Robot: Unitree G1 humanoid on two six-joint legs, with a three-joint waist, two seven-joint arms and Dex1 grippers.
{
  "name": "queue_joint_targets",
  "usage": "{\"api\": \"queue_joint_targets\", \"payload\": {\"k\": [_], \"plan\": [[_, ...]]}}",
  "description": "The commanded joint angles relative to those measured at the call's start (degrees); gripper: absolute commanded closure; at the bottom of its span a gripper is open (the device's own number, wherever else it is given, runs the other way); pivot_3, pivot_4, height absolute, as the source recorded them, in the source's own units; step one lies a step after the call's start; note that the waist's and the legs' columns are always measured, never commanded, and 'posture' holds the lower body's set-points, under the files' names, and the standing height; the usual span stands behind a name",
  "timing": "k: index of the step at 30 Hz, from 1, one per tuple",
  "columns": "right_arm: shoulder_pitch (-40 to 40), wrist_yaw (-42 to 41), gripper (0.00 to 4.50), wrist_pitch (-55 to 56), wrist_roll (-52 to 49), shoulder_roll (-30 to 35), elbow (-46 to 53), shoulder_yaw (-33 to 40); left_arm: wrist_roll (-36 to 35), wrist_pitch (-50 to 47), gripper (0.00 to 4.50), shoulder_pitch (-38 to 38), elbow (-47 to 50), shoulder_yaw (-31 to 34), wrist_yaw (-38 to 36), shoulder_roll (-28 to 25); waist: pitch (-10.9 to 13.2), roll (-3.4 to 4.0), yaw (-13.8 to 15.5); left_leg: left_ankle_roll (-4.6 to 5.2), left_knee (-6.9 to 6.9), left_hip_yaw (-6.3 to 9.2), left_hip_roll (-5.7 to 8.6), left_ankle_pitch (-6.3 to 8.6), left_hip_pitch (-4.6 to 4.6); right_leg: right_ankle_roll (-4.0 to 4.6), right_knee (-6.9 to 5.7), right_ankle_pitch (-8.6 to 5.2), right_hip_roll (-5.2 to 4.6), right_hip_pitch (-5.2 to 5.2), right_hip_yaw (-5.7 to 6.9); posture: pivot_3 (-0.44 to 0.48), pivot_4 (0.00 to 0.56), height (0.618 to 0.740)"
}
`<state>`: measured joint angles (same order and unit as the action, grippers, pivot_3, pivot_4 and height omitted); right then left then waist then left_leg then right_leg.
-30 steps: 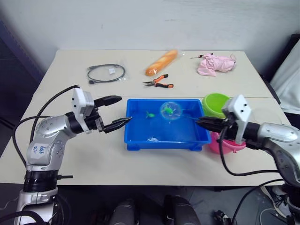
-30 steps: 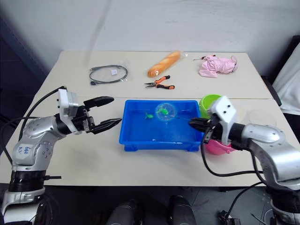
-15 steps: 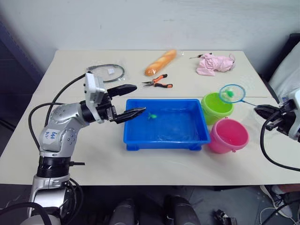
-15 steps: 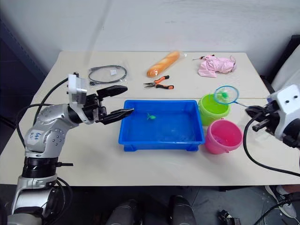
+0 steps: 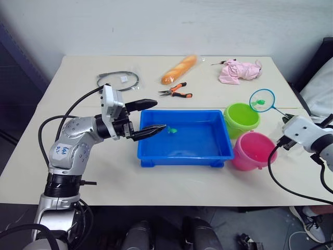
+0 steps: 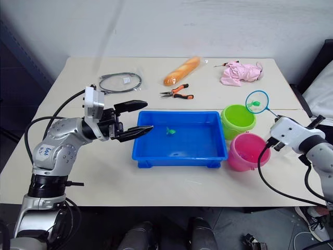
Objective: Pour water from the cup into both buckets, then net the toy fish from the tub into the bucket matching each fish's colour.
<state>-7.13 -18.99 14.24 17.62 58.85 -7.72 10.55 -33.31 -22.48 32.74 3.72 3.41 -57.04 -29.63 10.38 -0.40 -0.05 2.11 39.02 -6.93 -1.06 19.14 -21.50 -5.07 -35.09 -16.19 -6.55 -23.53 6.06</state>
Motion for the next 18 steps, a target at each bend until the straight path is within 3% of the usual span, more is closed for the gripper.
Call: {"api": "queue_joint_targets", "payload": {"k": [1, 4, 9, 15, 18], "plan": [[0.1, 9.6, 4.50, 7.8, 9.2, 2.2, -1.6, 0.0, 0.3, 1.3, 0.02, -0.2, 0.7, 0.7, 0.4, 0.3, 0.0, 0.00, -0.1, -0.02, 0.00, 0.00, -0.02, -0.01, 0.00, 0.00, 0.01, 0.00, 0.00, 0.00, 0.00, 0.000, 0.150, 0.740], [0.0, 14.5, 4.50, 10.0, 15.9, 3.3, -2.2, -2.0, 0.7, 1.8, 0.02, 0.1, 0.0, 0.5, 0.4, 0.7, 0.0, 0.00, -0.1, -0.07, 0.00, 0.00, -0.03, -0.04, 0.01, 0.00, 0.00, 0.00, 0.02, 0.00, -0.02, 0.000, 0.150, 0.740], [-0.5, 17.3, 4.50, 9.5, 18.4, 2.5, -4.6, -2.9, 1.2, 2.8, 0.02, 0.5, -0.8, 0.4, 0.5, 1.6, 0.0, 0.00, 0.0, -0.09, 0.01, 0.01, -0.05, -0.08, 0.02, 0.01, -0.01, -0.01, 0.06, 0.02, -0.02, 0.000, 0.150, 0.740], [-1.7, 20.1, 4.50, 9.6, 17.4, 1.7, -5.0, -2.0, 1.6, 3.5, 0.02, 0.2, -1.3, 0.3, 0.2, 1.9, 0.0, 0.00, -0.1, -0.09, 0.00, 0.01, -0.07, -0.09, 0.02, 0.01, -0.01, -0.01, 0.07, 0.01, -0.03, 0.000, 0.150, 0.740], [-3.9, 19.1, 4.50, 7.1, 11.6, -1.8, -5.1, 0.0, 2.0, 4.1, 0.02, 0.6, -2.0, 0.3, 0.0, 2.0, 0.0, 0.00, -0.2, -0.10, 0.01, 0.02, -0.08, -0.09, 0.03, 0.01, -0.01, -0.01, 0.10, 0.02, -0.04, 0.000, 0.150, 0.740]]}}
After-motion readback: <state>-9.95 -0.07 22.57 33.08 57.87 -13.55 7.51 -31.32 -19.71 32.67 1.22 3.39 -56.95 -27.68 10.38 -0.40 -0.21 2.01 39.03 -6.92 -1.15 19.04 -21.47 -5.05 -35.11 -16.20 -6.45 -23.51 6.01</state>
